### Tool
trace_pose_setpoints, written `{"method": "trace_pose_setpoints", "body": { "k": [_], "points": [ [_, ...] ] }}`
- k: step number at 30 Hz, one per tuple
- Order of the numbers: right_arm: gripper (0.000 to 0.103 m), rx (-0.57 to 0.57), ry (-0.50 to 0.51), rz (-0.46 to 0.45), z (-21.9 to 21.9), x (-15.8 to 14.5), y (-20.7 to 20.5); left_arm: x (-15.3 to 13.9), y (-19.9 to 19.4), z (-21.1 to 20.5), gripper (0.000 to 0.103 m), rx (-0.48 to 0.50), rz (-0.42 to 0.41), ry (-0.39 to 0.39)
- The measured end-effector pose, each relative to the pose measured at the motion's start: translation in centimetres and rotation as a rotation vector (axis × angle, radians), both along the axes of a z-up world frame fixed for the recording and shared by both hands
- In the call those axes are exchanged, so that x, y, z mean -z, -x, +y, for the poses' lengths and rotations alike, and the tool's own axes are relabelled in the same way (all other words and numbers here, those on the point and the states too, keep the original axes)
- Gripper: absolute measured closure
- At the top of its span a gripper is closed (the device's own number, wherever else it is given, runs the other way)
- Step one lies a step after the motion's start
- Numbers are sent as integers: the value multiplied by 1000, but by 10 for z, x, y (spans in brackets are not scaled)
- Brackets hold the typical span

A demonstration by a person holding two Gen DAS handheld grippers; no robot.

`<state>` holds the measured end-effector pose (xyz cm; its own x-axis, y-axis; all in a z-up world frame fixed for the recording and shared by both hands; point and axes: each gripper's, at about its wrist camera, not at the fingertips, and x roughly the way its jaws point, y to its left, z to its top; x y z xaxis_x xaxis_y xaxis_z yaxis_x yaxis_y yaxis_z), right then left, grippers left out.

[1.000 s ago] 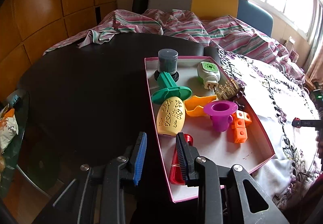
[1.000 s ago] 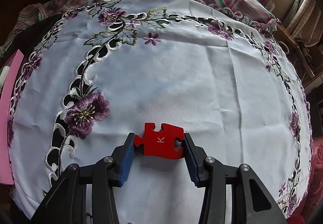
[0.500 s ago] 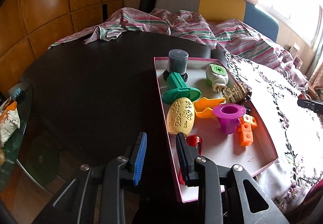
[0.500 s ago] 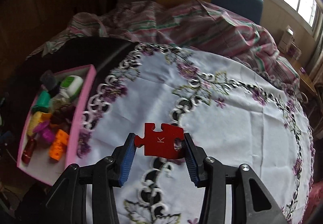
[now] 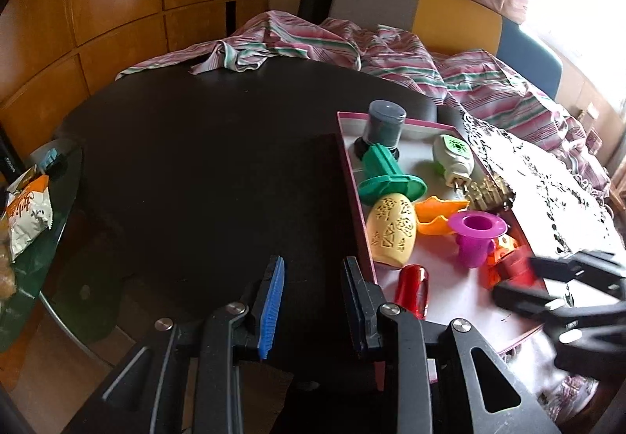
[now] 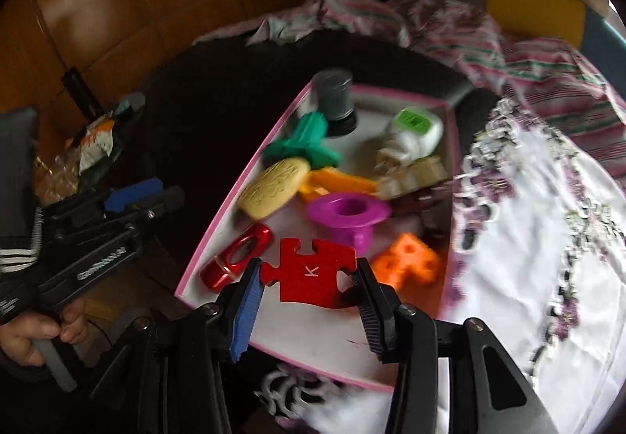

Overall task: Organize rigid objects
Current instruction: 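Carry the red puzzle piece over the tray with the right tool, then lower the red puzzle piece into the tray and open the right tool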

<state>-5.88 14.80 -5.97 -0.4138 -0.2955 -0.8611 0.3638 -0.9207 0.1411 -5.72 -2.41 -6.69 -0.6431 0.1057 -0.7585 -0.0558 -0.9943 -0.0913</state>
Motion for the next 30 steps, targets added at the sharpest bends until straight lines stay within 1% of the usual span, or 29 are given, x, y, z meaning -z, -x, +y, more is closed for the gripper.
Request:
{"method": "trace_pose_setpoints", "body": {
  "k": [3, 7, 9, 10, 14, 17, 23, 25, 26, 27, 28, 29, 30],
  "points": [
    [57, 24, -36, -15, -12, 17, 10, 3, 1, -3, 67, -5, -7, 0],
    [56, 44, -39, -35, -18, 35, 18, 5, 1, -4, 65, -2, -13, 0],
    [55, 49, -37, -44, -19, 41, 18, 5, 1, -3, 60, -2, -10, -1],
    [54, 48, -27, -30, -19, 41, 16, 5, 0, -3, 59, -1, -8, -1],
    [54, 56, 5, -27, -17, 43, 13, 4, -1, -1, 57, 6, -8, -3],
    [54, 66, 24, -19, -14, 42, 9, 1, -2, -1, 53, 4, 1, 0],
    [54, 85, 27, 48, -6, 25, -8, -8, -7, 3, 48, -1, 35, 19],
    [54, 98, 29, 83, -6, 18, -16, -12, -9, 4, 42, -1, 46, 26],
    [54, 111, 25, 111, -7, 13, -21, -14, -11, 5, 36, -1, 53, 26],
    [54, 131, 21, 148, -6, 8, -26, -16, -13, 6, 33, 0, 61, 23],
    [54, 148, 17, 179, -5, 4, -31, -18, -16, 7, 32, 0, 71, 18],
    [54, 170, 13, 206, -3, 2, -34, -20, -18, 8, 28, -1, 79, 14],
    [54, 195, 8, 231, -2, -2, -38, -22, -20, 8, 19, -4, 84, 14]
  ]
}}
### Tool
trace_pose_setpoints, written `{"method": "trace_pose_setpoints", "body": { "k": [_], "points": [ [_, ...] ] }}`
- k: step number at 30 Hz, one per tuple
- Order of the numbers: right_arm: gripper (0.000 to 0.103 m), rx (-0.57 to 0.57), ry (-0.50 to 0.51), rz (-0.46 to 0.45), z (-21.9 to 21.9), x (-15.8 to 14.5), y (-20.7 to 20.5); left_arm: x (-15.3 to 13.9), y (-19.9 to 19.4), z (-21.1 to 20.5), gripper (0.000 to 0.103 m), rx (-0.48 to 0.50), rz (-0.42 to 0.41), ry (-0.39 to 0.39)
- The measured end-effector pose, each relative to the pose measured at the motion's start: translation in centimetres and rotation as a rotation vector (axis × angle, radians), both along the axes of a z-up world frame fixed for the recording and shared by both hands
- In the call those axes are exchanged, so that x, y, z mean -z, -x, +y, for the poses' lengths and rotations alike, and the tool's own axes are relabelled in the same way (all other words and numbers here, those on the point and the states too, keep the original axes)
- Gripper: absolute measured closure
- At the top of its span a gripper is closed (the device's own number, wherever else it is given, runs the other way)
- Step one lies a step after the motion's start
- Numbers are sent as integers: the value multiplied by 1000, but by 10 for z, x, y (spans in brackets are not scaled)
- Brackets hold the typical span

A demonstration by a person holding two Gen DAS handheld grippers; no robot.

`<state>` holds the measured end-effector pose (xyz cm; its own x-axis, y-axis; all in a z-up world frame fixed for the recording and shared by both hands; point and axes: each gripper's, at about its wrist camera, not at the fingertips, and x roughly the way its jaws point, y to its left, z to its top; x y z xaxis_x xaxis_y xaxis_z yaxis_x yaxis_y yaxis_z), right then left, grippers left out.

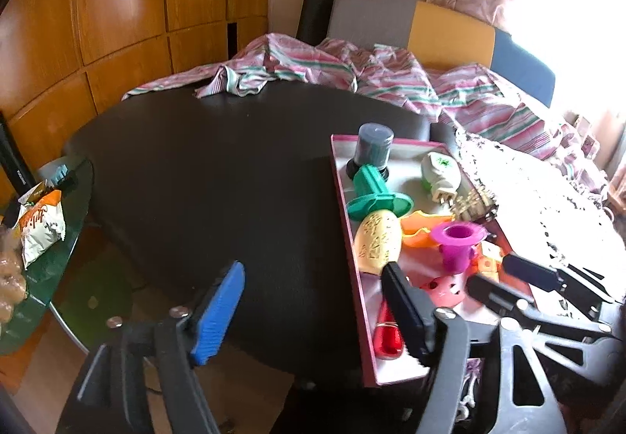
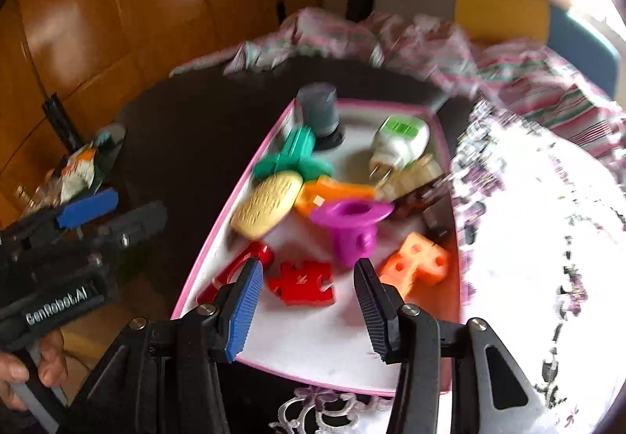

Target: Organize rigid objects

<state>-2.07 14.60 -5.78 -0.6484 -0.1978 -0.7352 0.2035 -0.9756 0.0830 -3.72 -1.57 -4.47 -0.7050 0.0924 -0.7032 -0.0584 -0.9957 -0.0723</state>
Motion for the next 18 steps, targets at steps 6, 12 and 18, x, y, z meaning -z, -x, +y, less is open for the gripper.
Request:
{"method": "trace_pose_setpoints", "body": {
  "k": [6, 12, 18],
  "points": [
    [53, 127, -29, 82, 9, -16, 2, -12, -14, 7, 0, -3, 39, -9],
    [53, 182, -5, 48, 25, -14, 9, -19, -22, 12, 0, -50, 55, 30],
    [53, 180, -5, 61, 26, -18, 3, -20, -28, 13, 0, -48, 63, 44]
  ]
}}
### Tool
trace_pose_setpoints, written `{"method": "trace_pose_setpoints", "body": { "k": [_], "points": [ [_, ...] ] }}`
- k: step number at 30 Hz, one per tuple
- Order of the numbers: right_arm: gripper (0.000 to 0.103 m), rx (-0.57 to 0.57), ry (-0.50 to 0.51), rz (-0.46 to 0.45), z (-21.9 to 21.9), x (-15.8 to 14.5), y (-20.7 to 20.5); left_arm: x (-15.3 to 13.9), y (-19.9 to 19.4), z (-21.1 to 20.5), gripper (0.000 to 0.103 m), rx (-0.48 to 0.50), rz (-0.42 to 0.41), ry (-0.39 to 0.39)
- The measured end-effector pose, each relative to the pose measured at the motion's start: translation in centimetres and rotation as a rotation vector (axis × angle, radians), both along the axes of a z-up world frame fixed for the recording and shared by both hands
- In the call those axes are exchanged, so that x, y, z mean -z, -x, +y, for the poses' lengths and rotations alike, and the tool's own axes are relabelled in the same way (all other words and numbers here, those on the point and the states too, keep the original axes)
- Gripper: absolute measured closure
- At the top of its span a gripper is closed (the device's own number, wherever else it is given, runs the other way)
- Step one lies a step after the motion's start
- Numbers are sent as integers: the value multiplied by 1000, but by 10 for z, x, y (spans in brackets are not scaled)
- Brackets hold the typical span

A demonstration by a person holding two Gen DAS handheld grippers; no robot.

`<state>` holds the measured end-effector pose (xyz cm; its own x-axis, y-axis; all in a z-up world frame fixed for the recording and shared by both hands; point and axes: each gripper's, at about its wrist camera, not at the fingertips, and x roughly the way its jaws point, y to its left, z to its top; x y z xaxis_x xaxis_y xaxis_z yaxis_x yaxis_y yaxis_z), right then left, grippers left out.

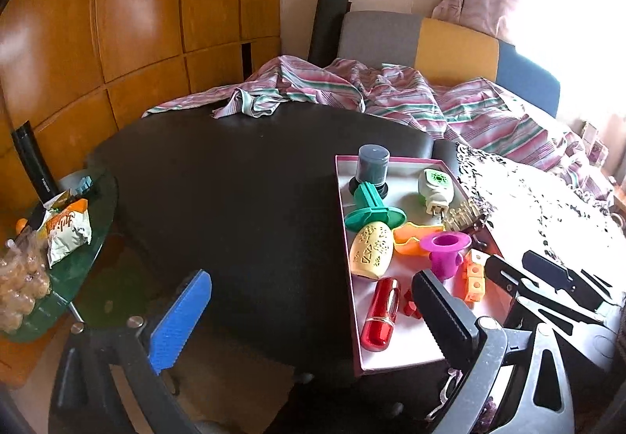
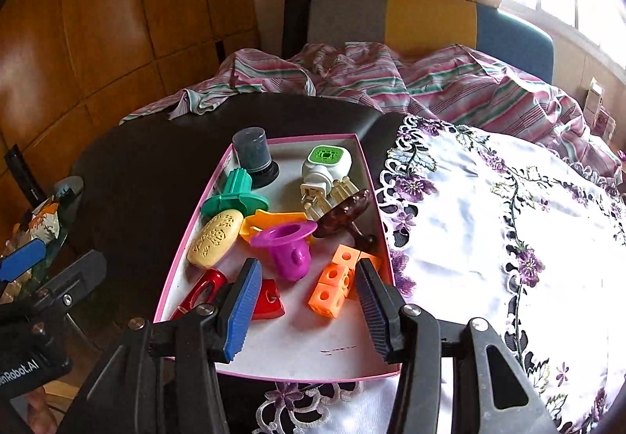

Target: Organize rigid objects

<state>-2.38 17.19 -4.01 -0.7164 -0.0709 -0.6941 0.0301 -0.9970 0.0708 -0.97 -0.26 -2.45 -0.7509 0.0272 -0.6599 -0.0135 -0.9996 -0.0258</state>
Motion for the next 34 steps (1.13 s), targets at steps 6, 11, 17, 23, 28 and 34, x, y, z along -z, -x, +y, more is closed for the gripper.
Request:
{"method": "trace_pose_setpoints", "body": {
  "k": [6, 11, 17, 23, 28, 34],
  "points": [
    [53, -11, -14, 22, -6, -5, -4, -4, -5, 1, 0, 11, 17, -10],
    [53, -15, -21, 28, -10, -9, -4, -7, -7, 0, 0, 10, 23, -24],
    [53, -19, -25, 30, -13, -10, -5, -8, -7, -1, 0, 14, 18, -34],
    [53, -26, -27, 29, -16, -10, -4, -6, -7, -1, 0, 9, 10, -32],
    [53, -30, -22, 25, -18, -8, -3, -4, -6, -3, 0, -4, 15, -27],
    [53, -31, -17, 37, -18, -10, -4, -3, -5, -3, 0, 0, 14, -28]
  ]
}}
